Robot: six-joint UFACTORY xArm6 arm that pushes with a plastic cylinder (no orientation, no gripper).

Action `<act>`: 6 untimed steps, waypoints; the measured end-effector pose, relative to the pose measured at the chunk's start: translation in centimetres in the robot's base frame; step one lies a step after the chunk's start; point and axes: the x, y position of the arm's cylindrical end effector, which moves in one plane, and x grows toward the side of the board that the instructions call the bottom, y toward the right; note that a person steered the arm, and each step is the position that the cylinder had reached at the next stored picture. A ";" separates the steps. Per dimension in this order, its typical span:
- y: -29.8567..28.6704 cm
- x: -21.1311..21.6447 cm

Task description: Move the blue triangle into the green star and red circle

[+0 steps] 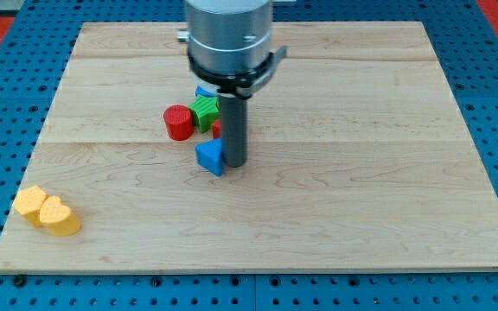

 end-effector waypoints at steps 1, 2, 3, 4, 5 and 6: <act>-0.9 0.0; -0.6 0.0; 0.0 4.0; -2.2 4.2; -2.2 1.8; -2.2 -0.8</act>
